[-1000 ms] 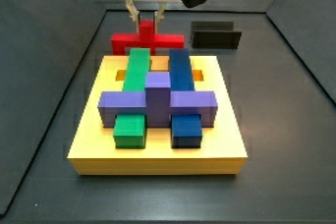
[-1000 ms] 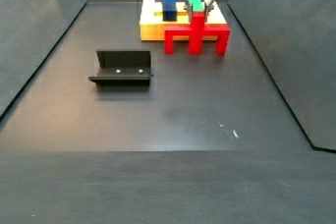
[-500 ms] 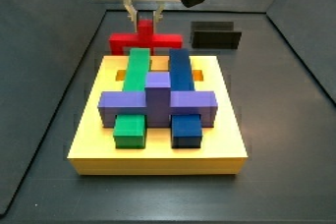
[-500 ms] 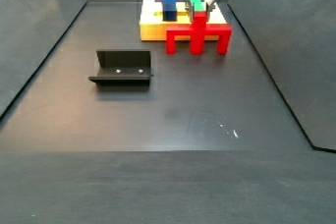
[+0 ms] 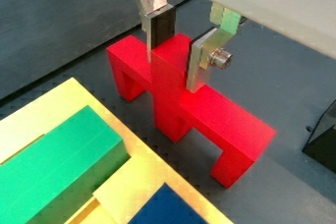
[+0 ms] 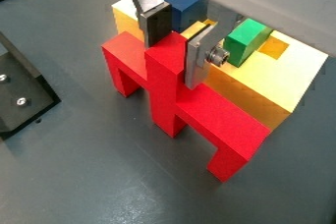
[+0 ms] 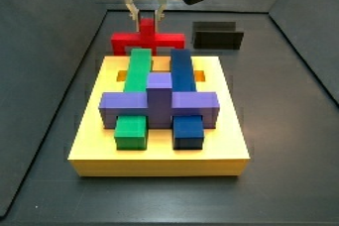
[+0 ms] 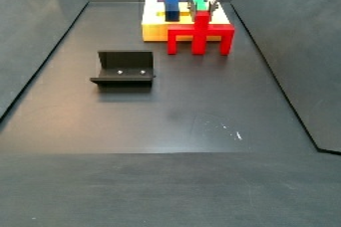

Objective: Pick up the red object. Move up. Move to above the board. Insert the red object.
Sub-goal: Pick up the red object, then move up.

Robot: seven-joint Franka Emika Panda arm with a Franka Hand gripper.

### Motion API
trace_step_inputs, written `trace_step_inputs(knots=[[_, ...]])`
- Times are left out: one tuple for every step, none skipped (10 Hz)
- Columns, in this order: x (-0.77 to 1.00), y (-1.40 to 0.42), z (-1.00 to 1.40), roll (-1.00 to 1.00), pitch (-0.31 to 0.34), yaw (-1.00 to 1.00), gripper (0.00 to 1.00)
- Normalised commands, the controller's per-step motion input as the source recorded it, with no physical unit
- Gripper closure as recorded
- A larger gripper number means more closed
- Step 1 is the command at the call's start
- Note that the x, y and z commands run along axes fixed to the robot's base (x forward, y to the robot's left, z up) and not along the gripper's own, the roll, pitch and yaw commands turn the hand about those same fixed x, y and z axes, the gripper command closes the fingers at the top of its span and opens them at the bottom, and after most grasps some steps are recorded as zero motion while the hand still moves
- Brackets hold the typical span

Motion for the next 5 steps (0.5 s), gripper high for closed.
trace_step_inputs(knots=[[0.0, 0.0, 0.0, 0.0, 0.0, 0.0, 1.0], [0.0, 0.0, 0.0, 0.0, 0.0, 0.0, 1.0], [0.0, 0.0, 0.0, 0.0, 0.0, 0.0, 1.0], [0.0, 0.0, 0.0, 0.0, 0.0, 0.0, 1.0], [0.0, 0.0, 0.83, 0.0, 0.0, 0.0, 1.0]])
